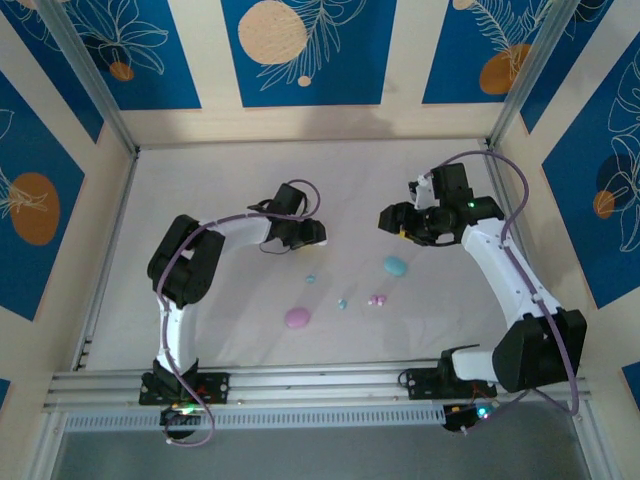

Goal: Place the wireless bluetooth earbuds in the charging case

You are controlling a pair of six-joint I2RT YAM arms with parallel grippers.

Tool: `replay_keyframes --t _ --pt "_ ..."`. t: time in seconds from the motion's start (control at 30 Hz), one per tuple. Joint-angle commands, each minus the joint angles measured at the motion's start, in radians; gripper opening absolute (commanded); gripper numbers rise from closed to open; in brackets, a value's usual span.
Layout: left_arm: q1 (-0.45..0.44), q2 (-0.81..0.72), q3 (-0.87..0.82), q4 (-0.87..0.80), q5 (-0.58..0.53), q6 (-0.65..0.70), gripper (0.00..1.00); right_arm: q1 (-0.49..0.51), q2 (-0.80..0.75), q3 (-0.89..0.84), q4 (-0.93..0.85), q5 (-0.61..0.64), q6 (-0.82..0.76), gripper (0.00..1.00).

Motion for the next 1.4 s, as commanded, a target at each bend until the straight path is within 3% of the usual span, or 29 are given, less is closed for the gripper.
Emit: replay_keyframes --t 0.0,0.37,0.83,1.03,1.37 --pt "0.017 -0.024 0.029 -0.093 -0.074 0.059 0.52 -0.038 0.028 -0.043 -0.02 -0.008 -0.036 0.62" --pt "0.018 -0.23 -0.05 -0.099 -0.165 0.127 0.6 -0.071 0.227 -0.069 0.033 0.027 -0.097 0.64" --pt "0.018 -0.672 -0.396 0.174 -0.202 0.118 0.6 -0.067 0.491 0.051 0.01 0.072 -0.181 0.64" --pt "0.019 -0.761 -0.463 0.202 -0.24 0.123 0.61 -0.046 0.495 0.026 0.004 0.059 -0.177 0.63" --pt "0.018 -0.758 -0.459 0.218 -0.224 0.131 0.62 0.009 0.433 -0.036 -0.008 0.113 -0.174 0.63"
